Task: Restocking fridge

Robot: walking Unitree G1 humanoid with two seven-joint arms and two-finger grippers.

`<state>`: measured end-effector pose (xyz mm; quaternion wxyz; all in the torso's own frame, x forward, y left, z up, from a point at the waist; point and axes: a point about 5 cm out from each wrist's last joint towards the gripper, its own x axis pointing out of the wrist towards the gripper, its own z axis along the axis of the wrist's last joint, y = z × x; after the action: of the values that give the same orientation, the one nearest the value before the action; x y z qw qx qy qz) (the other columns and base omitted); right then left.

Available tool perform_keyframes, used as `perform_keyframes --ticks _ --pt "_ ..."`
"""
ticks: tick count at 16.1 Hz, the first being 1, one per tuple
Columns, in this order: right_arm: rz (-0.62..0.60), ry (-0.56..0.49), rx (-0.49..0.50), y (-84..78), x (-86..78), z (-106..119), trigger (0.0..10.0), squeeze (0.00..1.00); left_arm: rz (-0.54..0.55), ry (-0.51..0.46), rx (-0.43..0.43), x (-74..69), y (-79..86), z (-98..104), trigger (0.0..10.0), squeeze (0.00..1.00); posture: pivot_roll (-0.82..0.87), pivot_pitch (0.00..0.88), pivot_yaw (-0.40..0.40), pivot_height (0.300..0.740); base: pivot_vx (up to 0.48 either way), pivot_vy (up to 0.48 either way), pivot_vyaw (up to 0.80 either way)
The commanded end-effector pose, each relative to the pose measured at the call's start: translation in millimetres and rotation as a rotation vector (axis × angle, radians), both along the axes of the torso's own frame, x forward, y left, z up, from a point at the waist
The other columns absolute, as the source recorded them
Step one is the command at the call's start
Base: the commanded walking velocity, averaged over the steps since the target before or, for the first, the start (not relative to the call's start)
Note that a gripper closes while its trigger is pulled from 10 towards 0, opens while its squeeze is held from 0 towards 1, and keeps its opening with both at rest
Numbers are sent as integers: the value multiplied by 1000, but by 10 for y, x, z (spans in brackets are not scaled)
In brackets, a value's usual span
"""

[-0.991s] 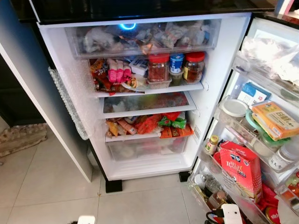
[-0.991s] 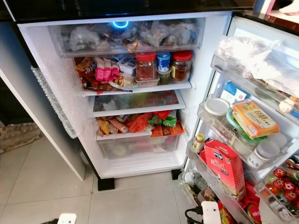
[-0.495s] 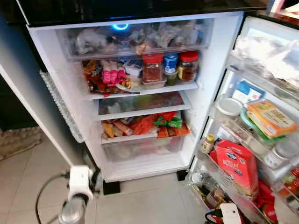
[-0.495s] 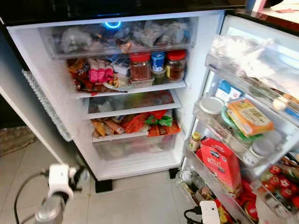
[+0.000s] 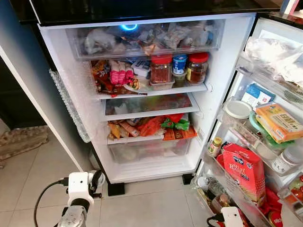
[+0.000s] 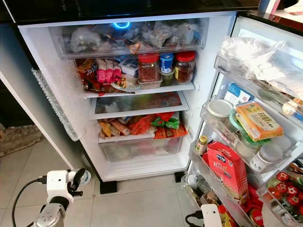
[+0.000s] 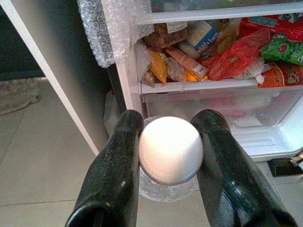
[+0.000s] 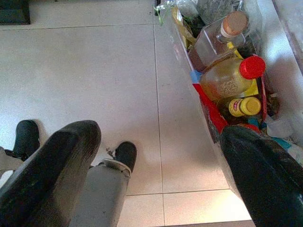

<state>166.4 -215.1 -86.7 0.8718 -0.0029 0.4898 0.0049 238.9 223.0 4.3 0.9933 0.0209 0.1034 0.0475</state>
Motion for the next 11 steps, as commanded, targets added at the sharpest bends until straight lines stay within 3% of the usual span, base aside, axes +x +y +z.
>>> perform_keyframes --ticks 1,6,11 --pt "-2 8 -10 -20 -28 -9 10000 0 13 5 -6 -6 47 21 10000 0 15 0 1 740 0 0 0" --pt "31 21 -75 -33 -16 -6 10000 0 -17 4 -19 82 -30 63 10000 0 11 0 4 740 0 0 0" --pt "52 39 -87 -31 -21 -11 10000 0 0 17 -32 54 14 51 10000 0 13 0 6 740 0 0 0"
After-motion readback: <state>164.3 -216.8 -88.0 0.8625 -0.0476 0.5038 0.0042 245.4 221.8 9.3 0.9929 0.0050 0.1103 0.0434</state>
